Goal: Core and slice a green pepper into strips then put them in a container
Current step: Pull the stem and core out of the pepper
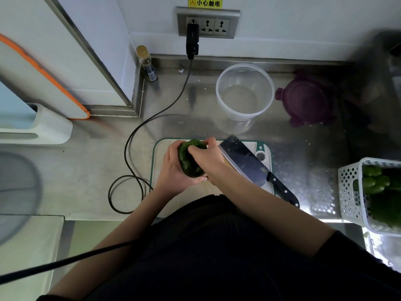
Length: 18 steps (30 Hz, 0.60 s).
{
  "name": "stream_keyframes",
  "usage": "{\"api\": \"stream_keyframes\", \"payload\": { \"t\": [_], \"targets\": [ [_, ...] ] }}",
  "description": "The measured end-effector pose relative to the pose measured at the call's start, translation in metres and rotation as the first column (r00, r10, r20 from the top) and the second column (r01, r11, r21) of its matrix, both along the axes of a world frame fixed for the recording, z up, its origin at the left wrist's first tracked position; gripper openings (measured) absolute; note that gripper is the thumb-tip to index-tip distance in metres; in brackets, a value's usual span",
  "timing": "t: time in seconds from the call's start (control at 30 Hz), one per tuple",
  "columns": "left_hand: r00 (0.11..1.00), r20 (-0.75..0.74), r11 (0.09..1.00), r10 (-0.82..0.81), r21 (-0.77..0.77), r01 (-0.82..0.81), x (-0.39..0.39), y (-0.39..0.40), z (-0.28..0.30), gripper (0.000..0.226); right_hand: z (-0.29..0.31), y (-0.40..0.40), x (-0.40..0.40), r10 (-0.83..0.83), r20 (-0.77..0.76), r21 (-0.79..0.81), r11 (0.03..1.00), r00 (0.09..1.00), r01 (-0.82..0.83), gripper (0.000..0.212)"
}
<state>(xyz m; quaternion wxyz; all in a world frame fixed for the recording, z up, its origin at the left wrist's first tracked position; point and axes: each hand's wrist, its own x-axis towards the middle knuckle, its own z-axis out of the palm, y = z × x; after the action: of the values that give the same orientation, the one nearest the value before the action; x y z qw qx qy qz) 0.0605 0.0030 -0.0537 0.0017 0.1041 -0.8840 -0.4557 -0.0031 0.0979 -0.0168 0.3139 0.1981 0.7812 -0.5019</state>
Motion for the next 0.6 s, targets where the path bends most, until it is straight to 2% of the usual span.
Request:
{"api": "stream_keyframes", "payload": {
  "t": [0.07, 0.13, 0.17, 0.23, 0.27, 0.33, 0.37, 0.4, 0.43, 0.5, 0.6],
  "targets": [
    [1.0, 0.019, 0.999, 0.001, 0.035, -0.001, 0.004, -0.003, -0.003, 0.107, 0.001, 0.001, 0.0, 0.034, 0.023, -0.021, 0.999, 0.999, -0.034, 0.035],
    [0.994, 0.081, 0.995, -0.076, 0.078, 0.07, 0.004, -0.011, -0.001, 0.113, 0.001, 0.007, -0.001, 0.07, 0.033, -0.08, 0.995, 0.997, -0.067, 0.035],
    [0.981, 0.135, 0.987, -0.143, 0.093, 0.131, 0.003, -0.016, 0.003, 0.115, 0.003, 0.013, -0.004, 0.117, 0.014, -0.1, 0.988, 0.993, -0.115, 0.033],
    [0.931, 0.252, 0.965, -0.263, 0.094, 0.247, -0.003, -0.026, 0.012, 0.119, 0.009, 0.023, -0.012, 0.304, -0.082, -0.086, 0.947, 0.949, -0.31, 0.032],
    [0.912, 0.284, 0.956, -0.294, 0.084, 0.282, -0.007, -0.03, 0.014, 0.122, 0.013, 0.026, -0.017, 0.431, -0.145, -0.048, 0.896, 0.89, -0.442, 0.035],
    [0.907, 0.295, 0.954, -0.3, 0.07, 0.293, -0.015, -0.033, 0.014, 0.124, 0.018, 0.027, -0.024, 0.671, -0.256, 0.083, 0.733, 0.696, -0.676, 0.041],
    [0.914, 0.292, 0.959, -0.282, 0.061, 0.276, -0.017, -0.032, 0.012, 0.123, 0.018, 0.027, -0.025, 0.74, -0.288, 0.148, 0.661, 0.607, -0.736, 0.044],
    [0.927, 0.279, 0.967, -0.25, 0.035, 0.251, -0.019, -0.029, 0.01, 0.12, 0.015, 0.027, -0.027, 0.765, -0.31, 0.186, 0.631, 0.564, -0.754, 0.046],
    [0.943, 0.254, 0.974, -0.216, -0.006, 0.225, -0.021, -0.027, 0.008, 0.114, 0.012, 0.029, -0.026, 0.751, -0.319, 0.197, 0.649, 0.578, -0.735, 0.047],
    [0.965, 0.163, 0.974, -0.203, -0.072, 0.217, -0.024, -0.022, 0.007, 0.099, 0.002, 0.03, -0.017, 0.671, -0.322, 0.211, 0.738, 0.668, -0.641, 0.046],
    [0.963, 0.113, 0.97, -0.243, 0.001, 0.244, -0.023, -0.022, 0.007, 0.086, -0.009, 0.022, 0.015, 0.532, -0.402, 0.263, 0.847, 0.745, -0.462, 0.048]
  ]
}}
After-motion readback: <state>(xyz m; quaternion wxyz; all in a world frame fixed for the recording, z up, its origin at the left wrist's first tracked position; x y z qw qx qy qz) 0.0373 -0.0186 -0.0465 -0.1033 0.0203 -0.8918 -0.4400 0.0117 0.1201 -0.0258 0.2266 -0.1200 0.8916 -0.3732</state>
